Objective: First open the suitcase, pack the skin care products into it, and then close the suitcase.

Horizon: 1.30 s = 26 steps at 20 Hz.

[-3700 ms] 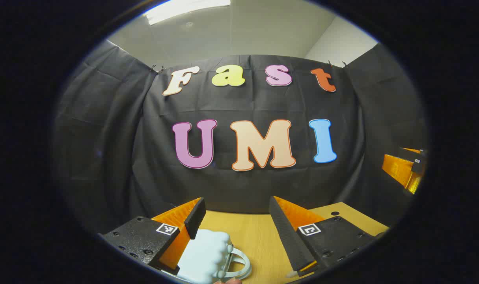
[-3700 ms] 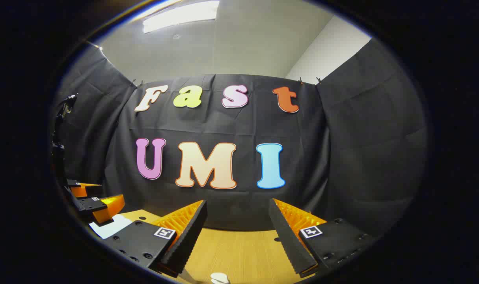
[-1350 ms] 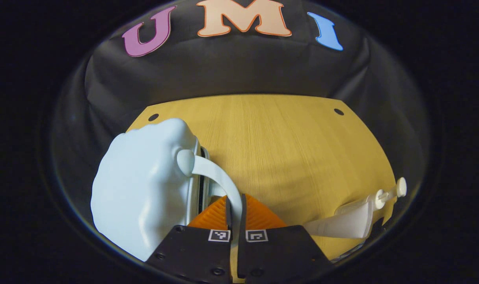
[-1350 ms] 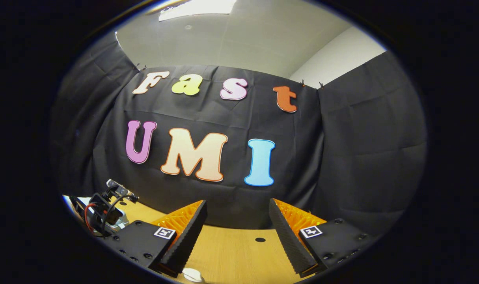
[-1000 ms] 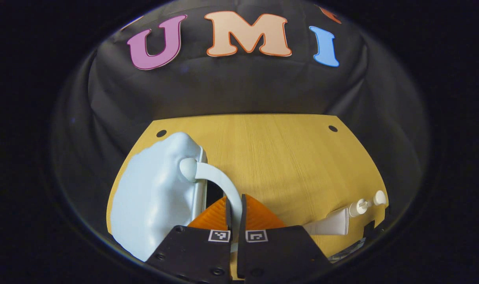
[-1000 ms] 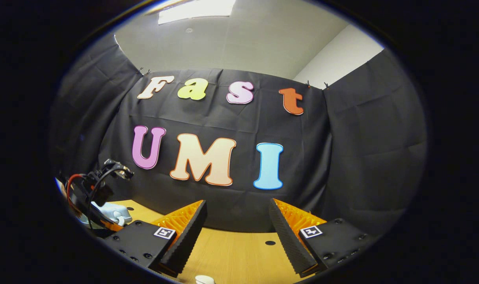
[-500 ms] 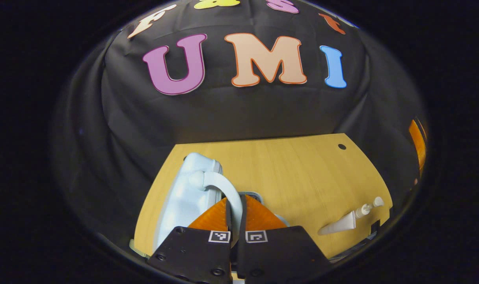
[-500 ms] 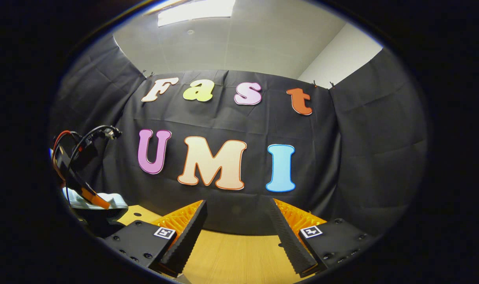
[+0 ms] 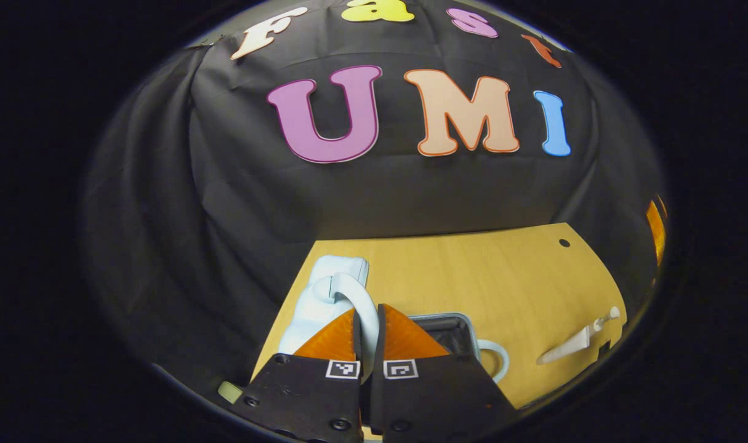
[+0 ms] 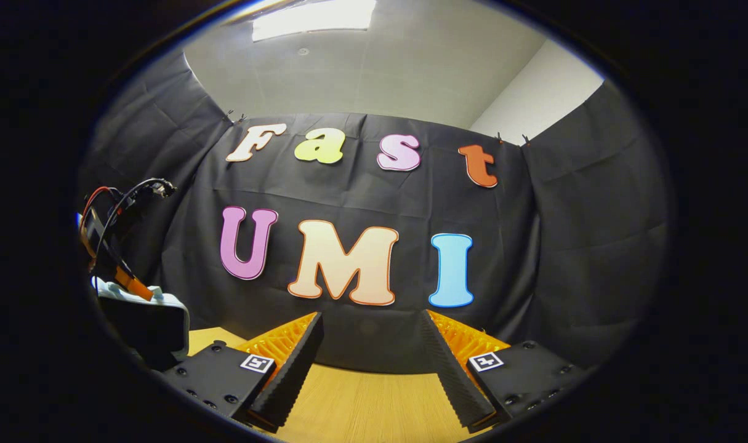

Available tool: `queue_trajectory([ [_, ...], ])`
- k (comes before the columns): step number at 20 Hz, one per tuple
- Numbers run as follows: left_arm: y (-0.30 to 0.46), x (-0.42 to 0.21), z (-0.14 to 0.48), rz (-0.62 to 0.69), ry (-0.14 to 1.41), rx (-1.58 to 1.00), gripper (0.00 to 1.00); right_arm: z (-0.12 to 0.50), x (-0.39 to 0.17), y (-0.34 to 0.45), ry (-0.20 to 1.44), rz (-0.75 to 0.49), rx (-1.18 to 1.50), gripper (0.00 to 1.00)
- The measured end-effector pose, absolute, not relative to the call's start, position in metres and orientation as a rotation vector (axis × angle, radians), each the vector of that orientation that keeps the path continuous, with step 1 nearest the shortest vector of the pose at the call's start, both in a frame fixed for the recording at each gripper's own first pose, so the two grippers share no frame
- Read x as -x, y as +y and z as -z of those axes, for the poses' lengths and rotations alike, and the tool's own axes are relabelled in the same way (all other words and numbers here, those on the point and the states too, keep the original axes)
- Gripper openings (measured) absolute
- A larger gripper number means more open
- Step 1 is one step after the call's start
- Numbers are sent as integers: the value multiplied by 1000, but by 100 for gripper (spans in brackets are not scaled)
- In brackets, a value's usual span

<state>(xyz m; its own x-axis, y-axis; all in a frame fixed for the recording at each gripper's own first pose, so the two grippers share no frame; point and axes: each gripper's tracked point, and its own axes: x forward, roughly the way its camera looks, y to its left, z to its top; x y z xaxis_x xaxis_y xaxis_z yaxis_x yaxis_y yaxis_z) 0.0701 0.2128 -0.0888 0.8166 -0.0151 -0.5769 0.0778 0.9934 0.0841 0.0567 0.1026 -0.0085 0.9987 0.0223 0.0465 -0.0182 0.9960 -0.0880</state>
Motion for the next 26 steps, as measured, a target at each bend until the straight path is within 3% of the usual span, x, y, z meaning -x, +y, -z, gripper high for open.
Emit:
queue_trajectory([
  [16,406,-91,130,-114,601,-73,0,-23,-50,187,-129,-6,51,98],
  [26,470,-89,236,-168,776,75,0,-13,-53,198,-84,23,60,98],
])
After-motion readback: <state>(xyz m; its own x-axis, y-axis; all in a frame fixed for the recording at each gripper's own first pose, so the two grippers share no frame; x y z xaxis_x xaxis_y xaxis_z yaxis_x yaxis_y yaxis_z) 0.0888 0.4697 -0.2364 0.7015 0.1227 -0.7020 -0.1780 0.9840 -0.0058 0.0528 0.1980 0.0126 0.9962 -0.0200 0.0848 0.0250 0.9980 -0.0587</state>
